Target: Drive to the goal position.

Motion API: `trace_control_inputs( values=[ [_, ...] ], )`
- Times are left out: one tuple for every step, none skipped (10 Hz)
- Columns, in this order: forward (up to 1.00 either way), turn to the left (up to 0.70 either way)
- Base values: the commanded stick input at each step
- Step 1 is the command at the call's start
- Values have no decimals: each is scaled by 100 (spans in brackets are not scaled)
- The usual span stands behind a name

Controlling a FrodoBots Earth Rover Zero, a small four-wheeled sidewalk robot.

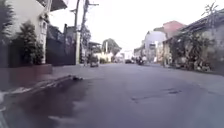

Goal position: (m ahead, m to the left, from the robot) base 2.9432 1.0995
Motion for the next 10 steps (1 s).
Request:
trace_control_inputs(
  values=[
    [100, 0],
    [100, 0],
    [100, 0],
    [100, 0],
    [100, 0],
    [100, 0],
    [100, 0],
    [100, 0],
    [100, 0],
    [100, 0]
  ],
)
